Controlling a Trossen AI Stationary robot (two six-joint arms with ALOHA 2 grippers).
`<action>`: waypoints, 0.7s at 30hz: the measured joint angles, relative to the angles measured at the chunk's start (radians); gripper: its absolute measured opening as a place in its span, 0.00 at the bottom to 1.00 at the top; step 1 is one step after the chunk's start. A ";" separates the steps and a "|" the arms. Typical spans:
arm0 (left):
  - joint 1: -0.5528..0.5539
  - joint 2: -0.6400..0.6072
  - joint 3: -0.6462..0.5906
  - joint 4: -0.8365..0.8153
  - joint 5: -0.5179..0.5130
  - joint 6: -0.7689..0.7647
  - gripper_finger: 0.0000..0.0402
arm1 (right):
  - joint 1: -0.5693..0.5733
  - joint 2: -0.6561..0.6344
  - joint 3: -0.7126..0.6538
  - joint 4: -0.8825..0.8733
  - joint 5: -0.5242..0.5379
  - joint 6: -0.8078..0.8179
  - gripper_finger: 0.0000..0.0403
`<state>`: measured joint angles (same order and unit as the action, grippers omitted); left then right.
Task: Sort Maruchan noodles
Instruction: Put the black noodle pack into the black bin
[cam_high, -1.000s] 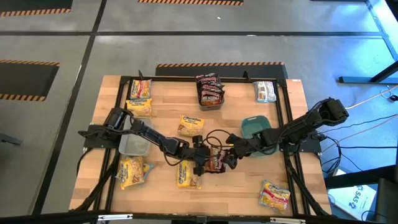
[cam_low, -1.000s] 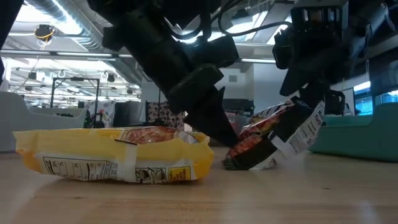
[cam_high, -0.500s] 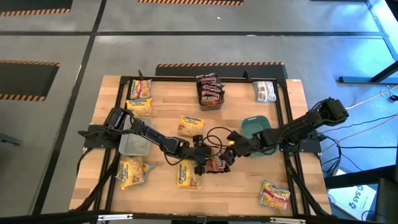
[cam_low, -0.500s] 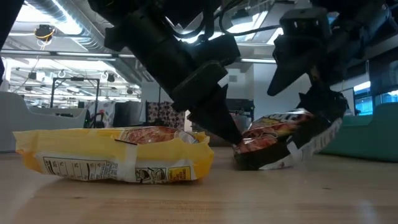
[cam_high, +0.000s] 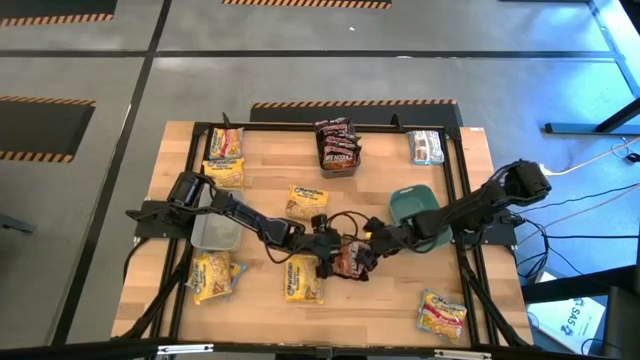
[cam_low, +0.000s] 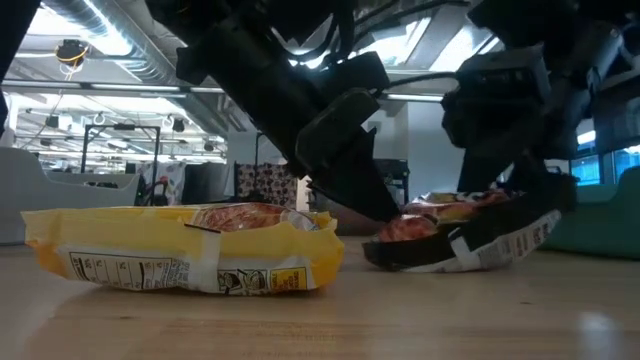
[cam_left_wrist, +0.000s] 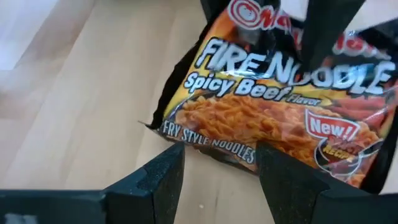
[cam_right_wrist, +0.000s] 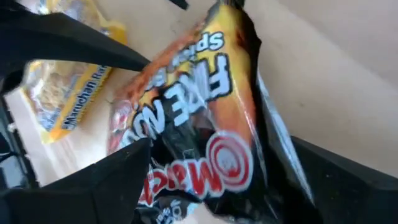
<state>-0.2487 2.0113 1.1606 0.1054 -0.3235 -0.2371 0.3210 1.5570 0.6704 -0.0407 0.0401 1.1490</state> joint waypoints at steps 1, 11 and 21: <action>0.000 0.000 0.000 0.004 0.001 0.000 0.48 | 0.000 0.014 0.000 0.023 -0.009 0.000 0.87; -0.001 -0.001 0.001 -0.006 0.000 0.006 0.48 | 0.000 0.041 0.001 0.101 -0.033 -0.055 0.61; -0.008 -0.122 0.001 -0.228 -0.029 0.010 0.48 | 0.000 0.034 0.039 0.086 -0.031 -0.261 0.26</action>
<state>-0.2565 1.8889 1.1616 -0.1223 -0.3523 -0.2274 0.3210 1.5909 0.7099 0.0454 0.0089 0.8878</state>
